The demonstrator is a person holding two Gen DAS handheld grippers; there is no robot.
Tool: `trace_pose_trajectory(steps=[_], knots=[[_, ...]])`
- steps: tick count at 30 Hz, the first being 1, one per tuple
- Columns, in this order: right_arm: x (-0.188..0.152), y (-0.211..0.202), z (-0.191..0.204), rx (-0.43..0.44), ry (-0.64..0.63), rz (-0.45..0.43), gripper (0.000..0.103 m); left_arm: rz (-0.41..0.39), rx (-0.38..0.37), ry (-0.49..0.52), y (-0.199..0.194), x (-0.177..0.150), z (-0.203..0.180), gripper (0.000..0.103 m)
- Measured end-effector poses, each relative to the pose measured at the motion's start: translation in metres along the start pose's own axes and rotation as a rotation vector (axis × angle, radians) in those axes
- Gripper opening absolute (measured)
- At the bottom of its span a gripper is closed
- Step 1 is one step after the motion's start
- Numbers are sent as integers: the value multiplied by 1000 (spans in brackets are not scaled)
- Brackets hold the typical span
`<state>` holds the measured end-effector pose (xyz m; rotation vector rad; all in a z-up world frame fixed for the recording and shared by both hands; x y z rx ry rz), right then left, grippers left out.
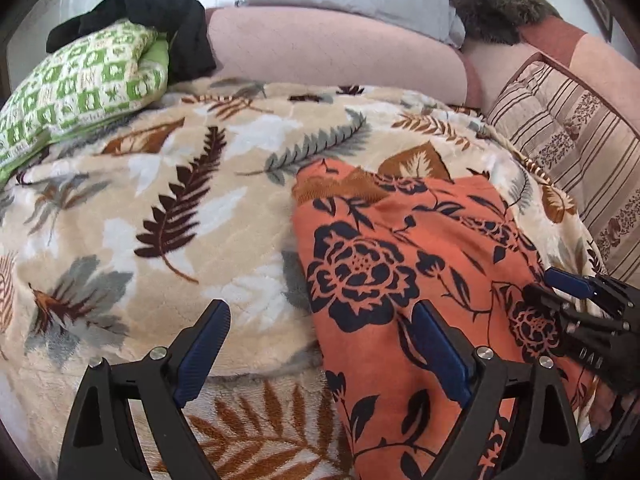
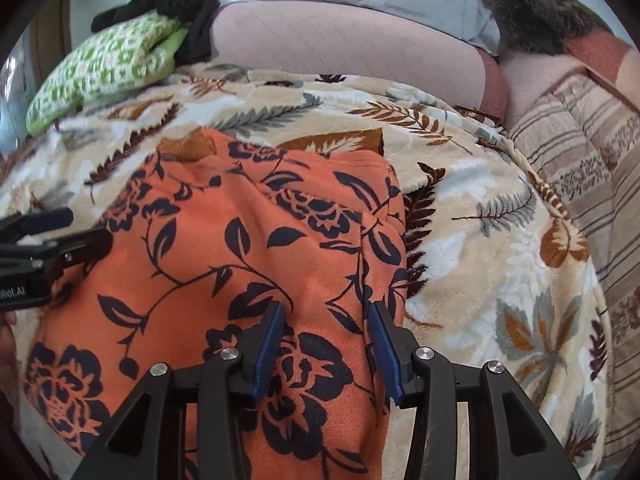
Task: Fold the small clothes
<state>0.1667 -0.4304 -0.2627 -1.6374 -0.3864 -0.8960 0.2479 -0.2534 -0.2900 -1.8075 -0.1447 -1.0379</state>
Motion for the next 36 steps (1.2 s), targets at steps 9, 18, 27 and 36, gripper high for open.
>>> trace_pose_trajectory(steps=[9, 18, 27, 36], knots=[[-6, 14, -46, 284, 418, 92, 68, 212, -342, -115, 9, -20, -17, 92], [-28, 46, -34, 519, 621, 235, 70, 313, -500, -221, 25, -35, -38, 92], [-18, 56, -7, 637, 640, 211, 81, 286, -570, -334, 32, -29, -37, 89], [-6, 44, 10, 495, 510, 157, 44, 220, -503, -290, 25, -20, -29, 49]])
Point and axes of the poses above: each gripper's, at about its wrist camera, not at the fingertips, and y roughly the way its jaws point, z to its left, x to its top, the point moved 10 cm from there along y, roughly the way its jaws point, and after that the axes turned 4 degrees about -z, right-handed, at the moved point
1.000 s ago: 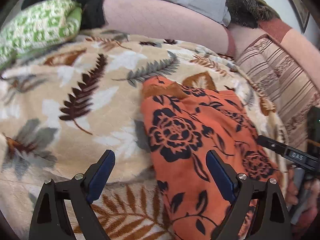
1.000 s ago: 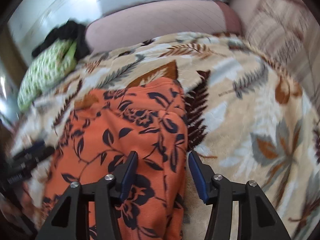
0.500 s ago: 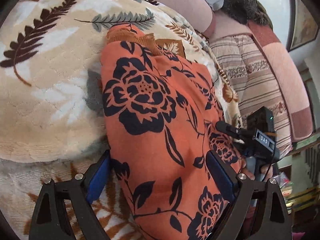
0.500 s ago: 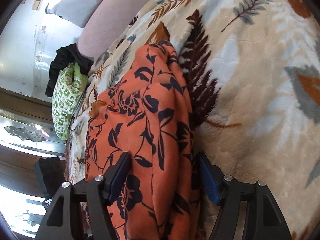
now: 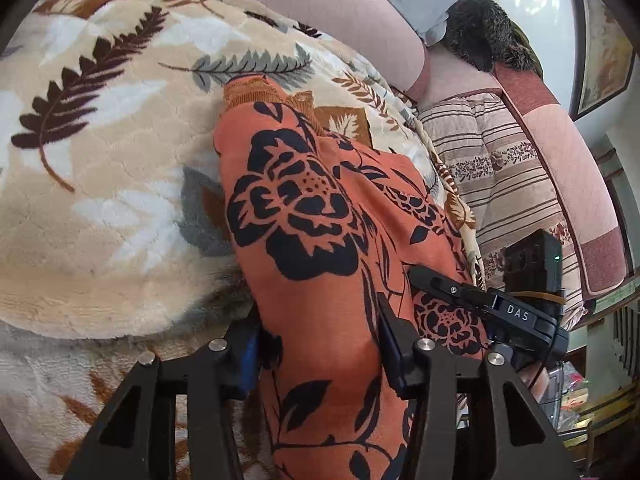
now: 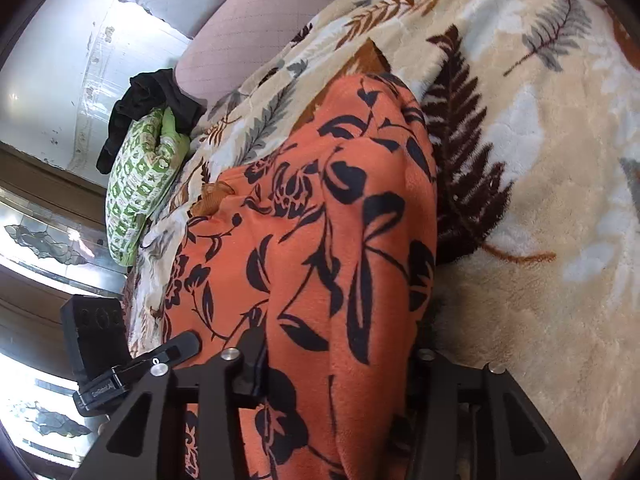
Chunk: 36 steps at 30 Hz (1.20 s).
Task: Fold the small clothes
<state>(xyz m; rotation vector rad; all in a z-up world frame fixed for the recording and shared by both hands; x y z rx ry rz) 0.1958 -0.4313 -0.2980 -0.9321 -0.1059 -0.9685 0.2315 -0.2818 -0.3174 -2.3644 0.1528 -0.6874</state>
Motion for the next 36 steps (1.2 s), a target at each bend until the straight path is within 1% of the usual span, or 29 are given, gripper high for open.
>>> trace_pose_trajectory(steps=[3, 6, 10, 16, 20, 26, 31, 36], knots=[[5, -8, 14, -12, -41, -40, 43, -41, 7, 22, -15, 7, -4, 47], [10, -15, 34, 13, -72, -84, 42, -97, 5, 40, -39, 14, -5, 47], [9, -20, 68, 58, -122, -126, 42, -161, 28, 59, -73, 18, 0, 47], [-6, -9, 106, 99, -147, -106, 42, -208, 80, 36, -114, 13, 24, 47], [-21, -1, 127, 121, -158, -88, 42, -230, 114, 22, -130, 8, 36, 47], [-47, 18, 142, 123, -161, -48, 42, -223, 169, -11, -144, -7, 62, 47], [-65, 34, 139, 89, -161, -7, 42, -181, 225, -26, -140, -21, 82, 47], [-78, 48, 127, 47, -145, 42, 42, -125, 262, -59, -127, -31, 99, 49]])
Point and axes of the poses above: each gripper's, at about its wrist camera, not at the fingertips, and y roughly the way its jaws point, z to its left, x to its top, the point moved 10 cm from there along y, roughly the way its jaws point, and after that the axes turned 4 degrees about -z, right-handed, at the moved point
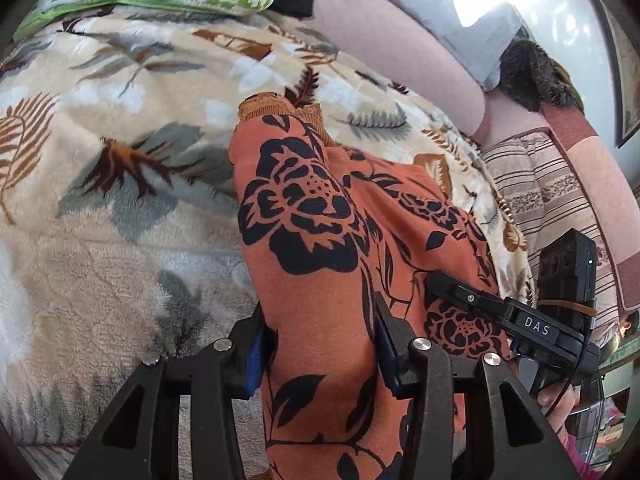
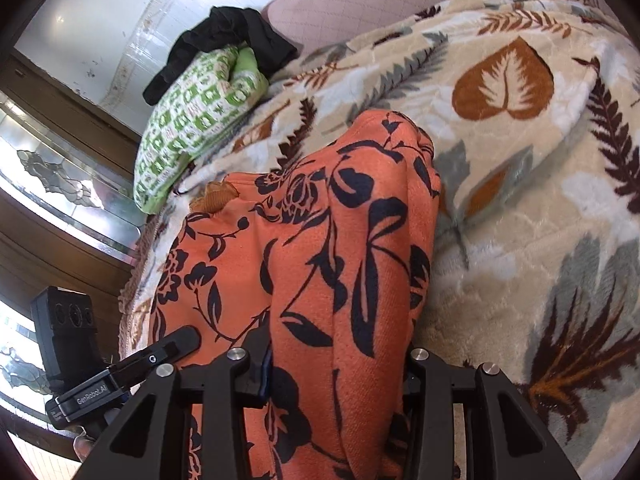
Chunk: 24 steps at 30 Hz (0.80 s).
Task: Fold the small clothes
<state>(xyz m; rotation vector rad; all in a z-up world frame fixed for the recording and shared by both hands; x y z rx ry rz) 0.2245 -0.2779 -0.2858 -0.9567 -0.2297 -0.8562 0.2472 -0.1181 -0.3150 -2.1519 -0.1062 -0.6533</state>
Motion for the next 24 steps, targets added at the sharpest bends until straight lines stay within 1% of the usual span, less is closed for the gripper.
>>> trace_pose_trajectory(steps=[4, 6, 7, 8, 9, 12, 14, 16, 17, 18, 19, 21, 23, 24], knots=[[0, 7, -8, -3, 24, 22, 43, 25, 2, -37, 7, -1, 8, 55], [0, 9, -10, -5, 31, 35, 45, 28, 12, -41, 7, -1, 10, 57], [-1, 9, -10, -14, 26, 39, 47, 28, 22, -38, 6, 0, 10, 57], [-1, 8, -11, -29, 16, 40, 51, 20, 32, -29, 4, 2, 9, 57], [0, 7, -10, -41, 6, 40, 51, 8, 45, -19, 1, 3, 10, 57], [7, -1, -9, -80, -16, 25, 54, -63, 105, 21, -12, 14, 11, 58], [17, -16, -10, -100, -24, -26, 54, -130, 138, 51, -24, 23, 10, 58], [29, -35, -8, -123, -48, -116, 54, -186, 153, 65, -31, 30, 7, 59], [37, -46, -5, -125, -70, -181, 54, -205, 166, 71, -32, 34, 6, 60], [45, -56, 1, -105, -103, -241, 54, -211, 184, 79, -31, 35, 6, 60], [49, -61, 8, -88, -129, -271, 54, -211, 217, 91, -27, 36, 8, 60], [50, -62, 23, -48, -173, -286, 53, -197, 265, 99, -17, 39, 12, 60], [45, -49, 28, -27, -180, -238, 38, -179, 310, 116, -5, 40, 15, 60], [40, -37, 26, -35, -175, -196, 38, -165, 338, 132, -1, 39, 17, 62]])
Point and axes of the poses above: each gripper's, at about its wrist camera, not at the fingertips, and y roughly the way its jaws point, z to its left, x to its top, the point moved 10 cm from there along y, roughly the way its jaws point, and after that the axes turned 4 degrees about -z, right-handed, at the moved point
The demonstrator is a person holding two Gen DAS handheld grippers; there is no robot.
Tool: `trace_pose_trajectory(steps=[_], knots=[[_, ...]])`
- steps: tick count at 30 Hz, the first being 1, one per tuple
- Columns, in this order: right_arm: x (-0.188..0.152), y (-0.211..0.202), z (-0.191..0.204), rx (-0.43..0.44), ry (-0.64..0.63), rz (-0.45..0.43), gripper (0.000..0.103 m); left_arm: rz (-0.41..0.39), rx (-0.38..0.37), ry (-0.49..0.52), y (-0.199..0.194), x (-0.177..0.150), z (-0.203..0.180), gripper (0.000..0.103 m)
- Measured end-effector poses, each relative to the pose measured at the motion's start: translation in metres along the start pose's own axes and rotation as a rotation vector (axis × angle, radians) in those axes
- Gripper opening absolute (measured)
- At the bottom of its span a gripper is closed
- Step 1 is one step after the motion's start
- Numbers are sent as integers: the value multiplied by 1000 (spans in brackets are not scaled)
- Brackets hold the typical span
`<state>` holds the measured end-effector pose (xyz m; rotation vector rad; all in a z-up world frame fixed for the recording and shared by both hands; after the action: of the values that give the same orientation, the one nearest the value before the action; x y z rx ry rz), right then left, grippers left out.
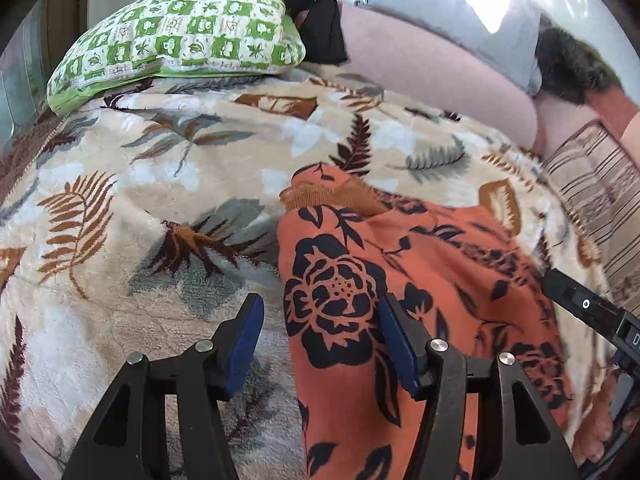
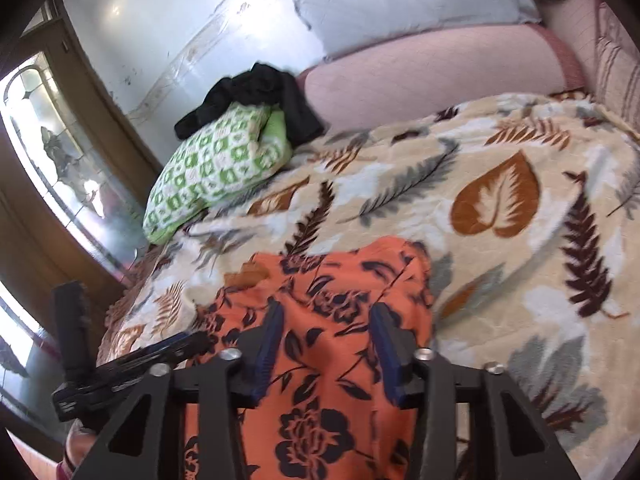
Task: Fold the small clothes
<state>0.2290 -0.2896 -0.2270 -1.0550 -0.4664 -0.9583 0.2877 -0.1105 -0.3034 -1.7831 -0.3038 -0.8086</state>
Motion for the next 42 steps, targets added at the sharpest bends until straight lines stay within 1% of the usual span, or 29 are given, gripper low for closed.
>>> trace_pose_trajectory(steps=[1, 2, 3, 4, 6, 9, 10, 12, 13, 15, 16, 17, 18, 19, 20, 21, 23, 25, 28, 30, 32, 33, 34, 35, 36, 37, 39, 42], knots=[[-6, 9, -1, -17, 3, 32, 38, 18, 36, 26, 7, -3, 1, 67], [-15, 24, -9, -52, 8, 88, 39, 29, 56, 40, 11, -6, 3, 70], [-24, 34, -15, -85, 9, 137, 39, 41, 62, 45, 16, -8, 3, 73], [-31, 41, -21, -107, 14, 173, 37, 49, 53, 29, 18, -8, 5, 73], [-28, 37, -23, -100, 27, 158, 37, 52, 25, -17, 13, -9, 10, 73], [-21, 20, -12, -124, -39, 105, 37, 34, 10, -43, -6, -13, 8, 73], [-23, 12, -7, -132, -69, 95, 37, 20, 5, -39, -15, -14, 5, 73], [-29, -6, 3, -116, -99, 83, 37, -23, -14, -8, -41, -20, -5, 73], [-32, -14, 8, -110, -110, 75, 37, -40, -12, 10, -51, -25, -7, 73], [-42, -31, 17, -108, -121, 73, 37, -57, 41, 45, -68, -47, -4, 73], [-52, -36, 21, -94, -115, 85, 37, -48, 57, 54, -69, -56, -4, 73], [-66, -37, 22, -91, -114, 112, 37, -20, 68, 70, -66, -71, -4, 73], [-80, -37, 19, -111, -125, 141, 37, 8, 75, 80, -60, -85, -4, 74], [-94, -36, 15, -151, -150, 153, 37, 6, 71, 79, -55, -93, -3, 75], [-102, -34, 12, -186, -190, 143, 38, -5, 63, 71, -54, -93, -1, 76], [-105, -35, 12, -197, -228, 119, 38, 2, 61, 57, -55, -92, 1, 78], [-102, -43, 14, -214, -217, 126, 37, 15, 56, 28, -65, -88, 3, 77], [-97, -59, 19, -222, -205, 115, 39, -28, 65, 30, -87, -85, 1, 77], [-90, -87, 32, -283, -283, 69, 39, -102, 56, 35, -123, -82, -6, 77], [-84, -105, 46, -298, -332, 44, 39, -148, 83, 45, -151, -77, -10, 77], [-73, -126, 60, -305, -346, 1, 40, -210, 131, 60, -182, -68, -12, 80], [-68, -135, 67, -304, -346, -24, 44, -240, 156, 67, -196, -64, -13, 82], [-62, -148, 74, -308, -348, -60, 56, -280, 179, 73, -213, -59, -14, 83], [-56, -158, 81, -318, -355, -95, 60, -312, 190, 74, -226, -55, -14, 84], [-52, -166, 88, -330, -369, -118, 60, -347, 200, 69, -241, -52, -14, 85], [-48, -173, 94, -339, -386, -135, 60, -382, 206, 64, -255, -48, -14, 89], [-41, -188, 106, -363, -418, -166, 60, -437, 204, 57, -278, -42, -14, 92], [-32, -203, 120, -366, -436, -197, 60, -469, 202, 43, -297, -35, -14, 96]])
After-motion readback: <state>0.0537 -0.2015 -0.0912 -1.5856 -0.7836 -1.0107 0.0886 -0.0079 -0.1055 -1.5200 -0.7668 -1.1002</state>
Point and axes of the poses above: each gripper's, at about its wrist camera, not at the fingertips, and y roughly the way its jaws point, z to its left, x to its top, the point moved 10 cm from there along y, roughly the way its jaws point, and after that the axes turned 4 degrees about -z, right-handed, at the moved point
